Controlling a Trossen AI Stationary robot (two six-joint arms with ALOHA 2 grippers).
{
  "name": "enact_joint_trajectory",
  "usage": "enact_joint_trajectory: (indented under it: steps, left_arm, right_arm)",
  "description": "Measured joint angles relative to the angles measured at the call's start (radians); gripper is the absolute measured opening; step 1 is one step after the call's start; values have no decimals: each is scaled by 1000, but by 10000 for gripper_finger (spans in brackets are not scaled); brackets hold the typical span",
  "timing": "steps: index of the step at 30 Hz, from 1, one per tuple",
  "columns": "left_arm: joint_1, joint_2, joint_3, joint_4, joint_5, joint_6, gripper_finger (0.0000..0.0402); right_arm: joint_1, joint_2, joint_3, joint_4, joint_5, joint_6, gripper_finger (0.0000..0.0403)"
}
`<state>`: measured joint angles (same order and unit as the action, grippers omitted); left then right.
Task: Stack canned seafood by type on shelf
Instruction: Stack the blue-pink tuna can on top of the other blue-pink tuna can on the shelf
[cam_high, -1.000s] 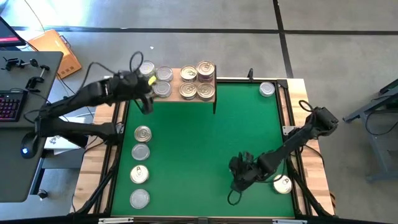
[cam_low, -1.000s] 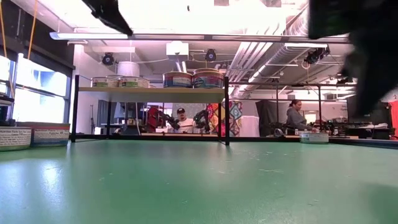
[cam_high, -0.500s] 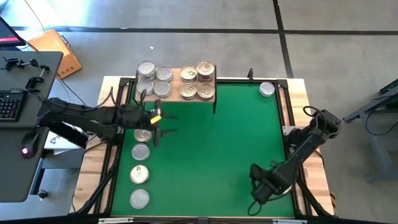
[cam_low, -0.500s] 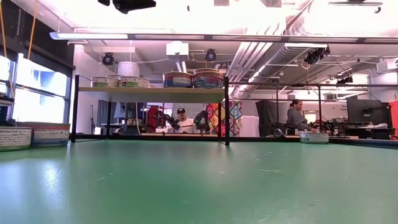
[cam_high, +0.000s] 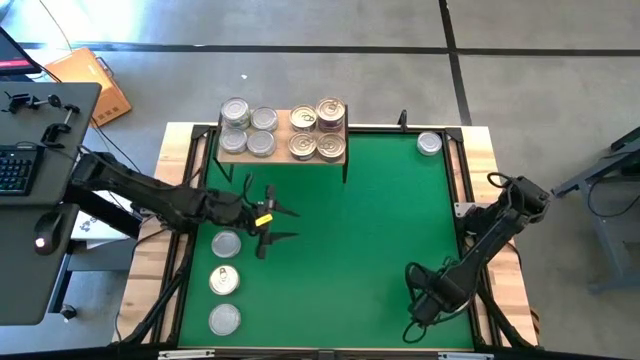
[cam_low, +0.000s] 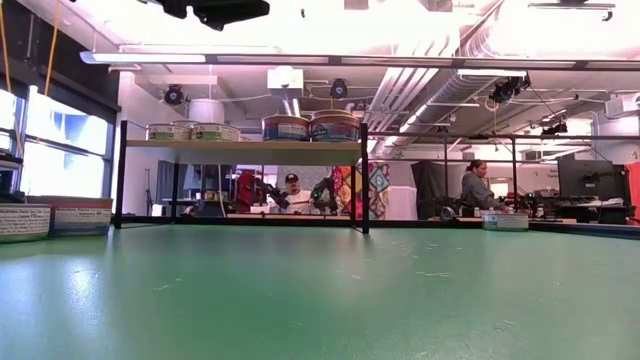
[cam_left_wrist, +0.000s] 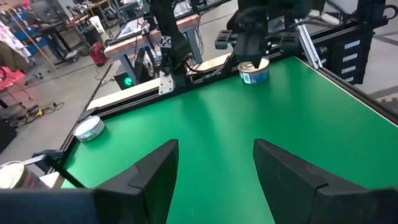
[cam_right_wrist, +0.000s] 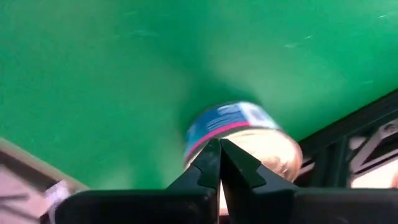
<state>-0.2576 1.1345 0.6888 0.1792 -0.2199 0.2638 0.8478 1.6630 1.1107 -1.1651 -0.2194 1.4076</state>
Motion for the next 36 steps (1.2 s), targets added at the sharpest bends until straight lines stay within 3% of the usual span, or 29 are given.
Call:
enact_joint_trajectory:
  steps: [11, 18, 24, 32, 36]
  left_arm:
    - [0, 41, 0, 29, -3, 0, 200]
    - [0, 41, 0, 48, -3, 9, 200]
    - [1, 41, 0, 55, -3, 12, 200]
    - [1, 41, 0, 59, -2, 18, 200]
    - [0, 41, 0, 59, -2, 17, 200]
  right_arm:
    - [83, 0, -65, 19, -74, 70, 0]
    - [31, -5, -120, 108, -82, 35, 0]
    - [-109, -4, -75, 150, 128, -138, 0]
    - [-306, 4, -27, 373, 562, -419, 0]
    - [-343, 3, -26, 535, 605, -556, 0]
